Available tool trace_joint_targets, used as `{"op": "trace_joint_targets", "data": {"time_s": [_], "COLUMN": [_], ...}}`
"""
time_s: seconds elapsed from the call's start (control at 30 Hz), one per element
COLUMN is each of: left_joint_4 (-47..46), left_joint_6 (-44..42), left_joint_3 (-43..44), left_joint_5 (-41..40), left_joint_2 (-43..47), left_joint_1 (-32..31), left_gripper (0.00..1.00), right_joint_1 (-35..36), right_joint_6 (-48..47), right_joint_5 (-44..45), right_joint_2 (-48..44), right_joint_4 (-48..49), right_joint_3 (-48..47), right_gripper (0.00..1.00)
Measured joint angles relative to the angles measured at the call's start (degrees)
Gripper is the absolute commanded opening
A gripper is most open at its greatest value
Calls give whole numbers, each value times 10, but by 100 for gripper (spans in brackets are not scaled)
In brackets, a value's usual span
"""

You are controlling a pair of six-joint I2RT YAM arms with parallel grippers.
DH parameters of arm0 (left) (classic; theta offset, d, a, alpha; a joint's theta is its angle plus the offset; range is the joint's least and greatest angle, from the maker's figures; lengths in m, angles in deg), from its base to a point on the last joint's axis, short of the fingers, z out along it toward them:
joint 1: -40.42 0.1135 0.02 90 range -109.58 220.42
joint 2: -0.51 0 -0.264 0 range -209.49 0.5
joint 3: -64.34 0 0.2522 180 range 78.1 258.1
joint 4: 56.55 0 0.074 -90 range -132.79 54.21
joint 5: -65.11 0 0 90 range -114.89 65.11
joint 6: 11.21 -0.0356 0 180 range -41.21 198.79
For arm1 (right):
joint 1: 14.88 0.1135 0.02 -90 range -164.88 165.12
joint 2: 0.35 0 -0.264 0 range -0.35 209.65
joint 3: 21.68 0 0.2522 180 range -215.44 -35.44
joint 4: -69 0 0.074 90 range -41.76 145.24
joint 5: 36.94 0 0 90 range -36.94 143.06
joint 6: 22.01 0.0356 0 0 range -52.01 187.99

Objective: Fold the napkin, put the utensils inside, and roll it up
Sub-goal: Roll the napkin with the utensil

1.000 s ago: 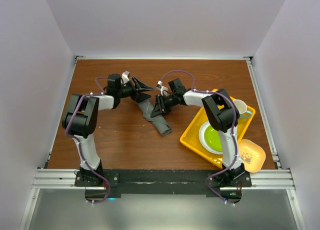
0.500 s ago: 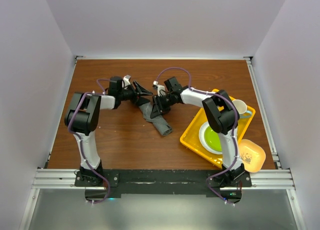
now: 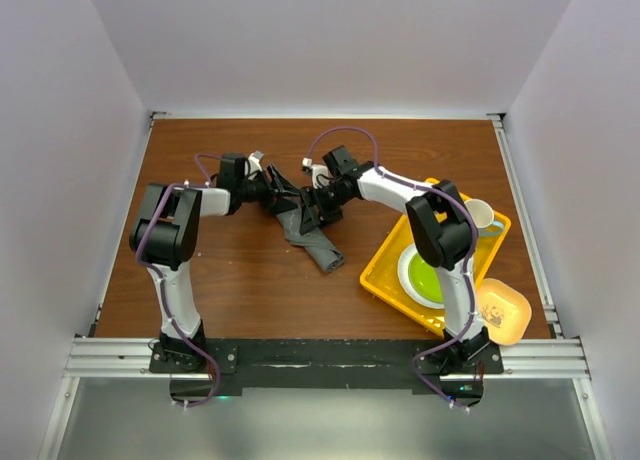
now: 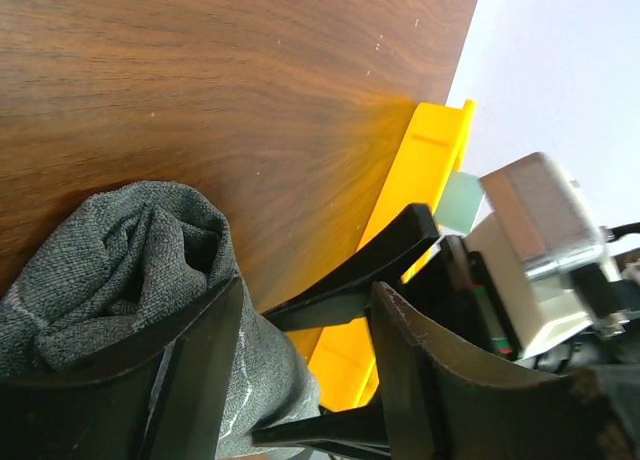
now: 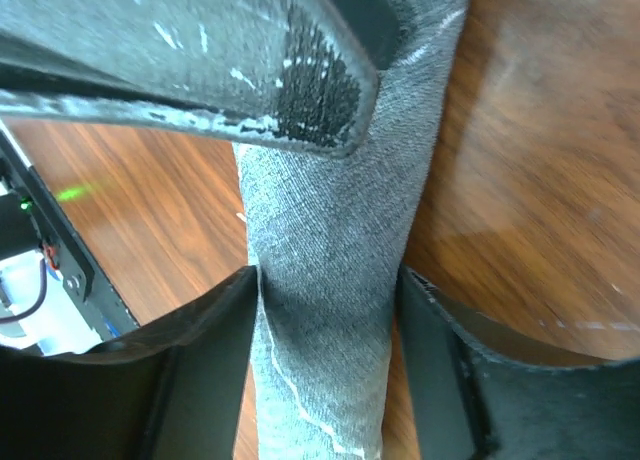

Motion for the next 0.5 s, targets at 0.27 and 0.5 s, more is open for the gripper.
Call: {"op": "trace_joint_targets", "data": {"time_s": [0.27,0.5], "left_joint_4": [3,3], "left_joint_6": [-3,-2], "left_joint_3": [1,2], "left_joint_5": [1,2], "left_joint_2": [0,0], "left_joint_1": [2,2], "left_gripper": [59,59], "right_joint_1": [-2,-2], "right_joint_6": [-27,-11], "right_joint_5": [28,2], "right_joint_2": [0,-10], "right_joint_4": [-88,-78], "right_joint_3": [-92,-82], "right_gripper": [65,25]}}
